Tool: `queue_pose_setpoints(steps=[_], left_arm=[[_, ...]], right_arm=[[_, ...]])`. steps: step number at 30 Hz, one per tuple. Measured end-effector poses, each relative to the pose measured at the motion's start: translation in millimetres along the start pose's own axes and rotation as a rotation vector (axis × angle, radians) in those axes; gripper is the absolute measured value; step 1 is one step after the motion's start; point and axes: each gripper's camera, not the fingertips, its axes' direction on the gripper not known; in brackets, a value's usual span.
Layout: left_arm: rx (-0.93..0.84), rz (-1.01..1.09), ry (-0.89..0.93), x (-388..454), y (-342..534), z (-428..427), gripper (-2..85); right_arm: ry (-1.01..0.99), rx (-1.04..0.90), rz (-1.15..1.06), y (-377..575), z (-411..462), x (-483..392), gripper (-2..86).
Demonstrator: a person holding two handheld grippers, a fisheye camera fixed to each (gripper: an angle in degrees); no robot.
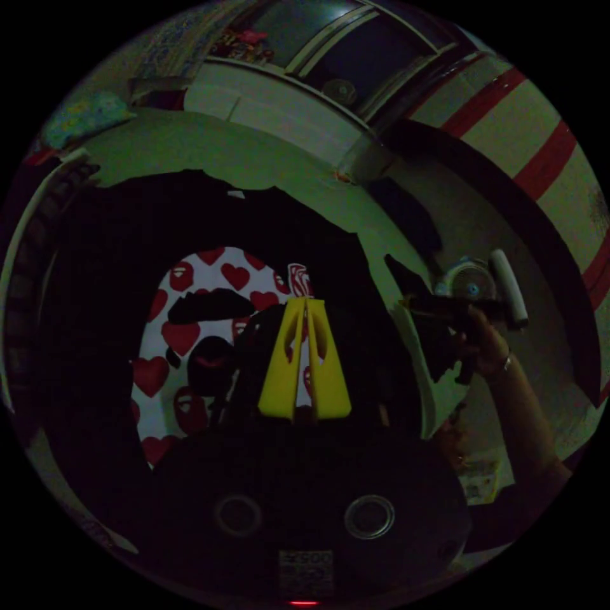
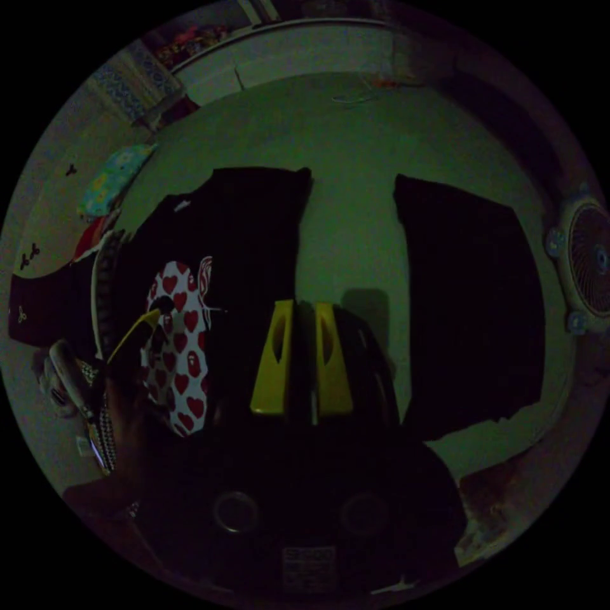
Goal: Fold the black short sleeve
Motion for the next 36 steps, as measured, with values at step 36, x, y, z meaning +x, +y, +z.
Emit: queue_pose_setpoints(steps=[36], left_arm=[[0.015, -0.03, -0.013, -66.8, 110.1, -196.9, 0.2]], right_arm=[[0.271, 0.069, 0.015, 102.5, 172.6, -60.0, -1.2]])
